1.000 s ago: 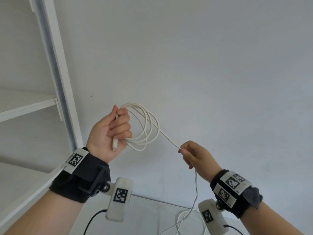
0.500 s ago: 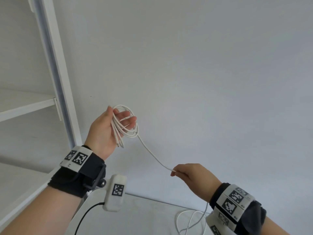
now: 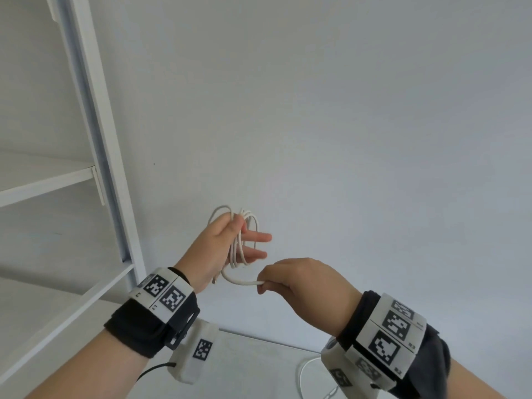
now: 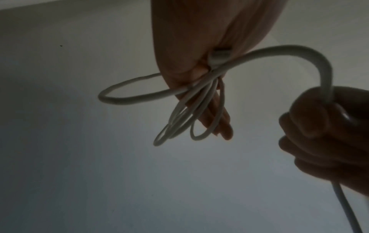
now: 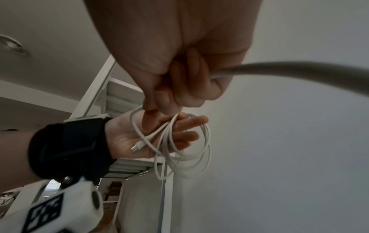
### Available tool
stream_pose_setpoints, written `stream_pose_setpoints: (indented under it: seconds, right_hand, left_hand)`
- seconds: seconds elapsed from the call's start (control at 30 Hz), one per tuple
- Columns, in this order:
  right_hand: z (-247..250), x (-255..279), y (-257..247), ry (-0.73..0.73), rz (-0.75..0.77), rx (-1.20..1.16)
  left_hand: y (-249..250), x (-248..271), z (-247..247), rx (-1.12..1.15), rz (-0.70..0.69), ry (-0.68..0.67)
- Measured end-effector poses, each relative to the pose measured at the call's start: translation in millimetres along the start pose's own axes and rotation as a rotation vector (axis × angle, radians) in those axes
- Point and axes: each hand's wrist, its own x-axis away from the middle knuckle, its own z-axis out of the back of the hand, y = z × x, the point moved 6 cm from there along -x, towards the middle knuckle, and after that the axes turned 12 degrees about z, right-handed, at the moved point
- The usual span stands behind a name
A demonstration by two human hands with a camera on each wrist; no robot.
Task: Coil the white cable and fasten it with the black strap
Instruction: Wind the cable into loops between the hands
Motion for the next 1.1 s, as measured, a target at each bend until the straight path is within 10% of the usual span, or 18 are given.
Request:
stream_pose_setpoints:
  seconds: [0.33, 1.1]
  right_hand:
    - [18.0, -7.6, 22.0, 0.113, -0.042, 0.025]
    - [28.3, 4.0, 85.9, 0.411, -0.294, -0.363]
  left_hand:
    - [-14.3, 15.9, -19.6, -0.286, 0.064, -0.13]
    - [-4.5, 30.9, -25.8, 0.234, 0.064, -0.342]
